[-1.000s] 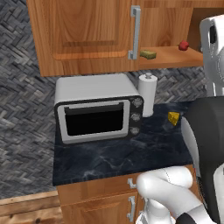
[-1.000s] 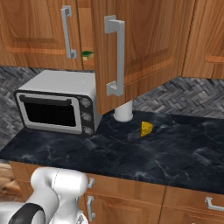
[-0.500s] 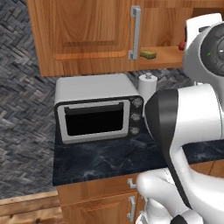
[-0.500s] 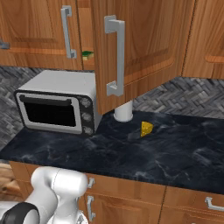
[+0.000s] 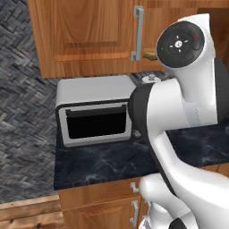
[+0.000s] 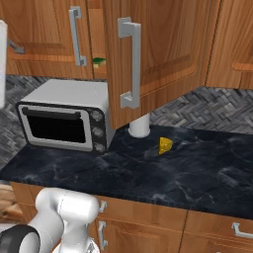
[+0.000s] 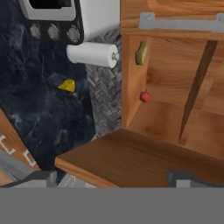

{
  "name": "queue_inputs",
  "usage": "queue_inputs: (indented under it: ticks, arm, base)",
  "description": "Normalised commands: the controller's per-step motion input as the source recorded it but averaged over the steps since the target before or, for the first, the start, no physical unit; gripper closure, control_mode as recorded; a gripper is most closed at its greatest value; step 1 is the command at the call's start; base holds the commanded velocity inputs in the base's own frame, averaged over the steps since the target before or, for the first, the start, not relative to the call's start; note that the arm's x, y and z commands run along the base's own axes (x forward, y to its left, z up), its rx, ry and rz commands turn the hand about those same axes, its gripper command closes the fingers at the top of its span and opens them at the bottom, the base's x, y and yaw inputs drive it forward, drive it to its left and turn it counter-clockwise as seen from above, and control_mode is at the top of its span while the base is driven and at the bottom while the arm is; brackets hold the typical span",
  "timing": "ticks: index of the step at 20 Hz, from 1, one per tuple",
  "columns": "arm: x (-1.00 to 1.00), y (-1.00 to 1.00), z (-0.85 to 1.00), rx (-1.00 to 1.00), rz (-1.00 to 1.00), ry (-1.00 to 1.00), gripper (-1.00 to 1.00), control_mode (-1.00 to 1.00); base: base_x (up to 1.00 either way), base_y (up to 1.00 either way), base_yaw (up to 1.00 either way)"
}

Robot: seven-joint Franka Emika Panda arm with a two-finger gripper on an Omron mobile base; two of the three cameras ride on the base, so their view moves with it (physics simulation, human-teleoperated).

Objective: Pick the sponge and sponge from the cabinet and place them on the counter.

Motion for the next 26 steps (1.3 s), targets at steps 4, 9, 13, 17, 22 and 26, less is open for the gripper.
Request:
queue_inputs:
  ticks: [4,9,13,17,22,26]
  arm:
    - [0.19,-0.21,-0.02,0.00,-0.13,-0.01,-1.00,-1.00]
    - [0.07,-0.19,-0.02,0.00,-0.09,-0.06,-1.00,-1.00]
    - [0.00,-0.24,-0.06,0.00,-0.01,-0.12,-1.00,-1.00]
    - [0.02,-0.26,-0.18,0.00,-0.01,-0.07,-1.00,-1.00]
    - [0.10,-0.18,-0.14,-0.01,-0.05,-0.04,-1.00,-1.00]
    - [0.10,-0.15,0.00,-0.02,-0.09,-0.05,-1.00,-1.00]
  base:
    - [0.00,0.00,0.00]
    - [0.00,0.00,0.00]
    - [0.00,0.00,0.00]
    - [0.00,0.00,0.00]
    - [0.00,0.00,0.00]
    - [0.00,0.00,0.00]
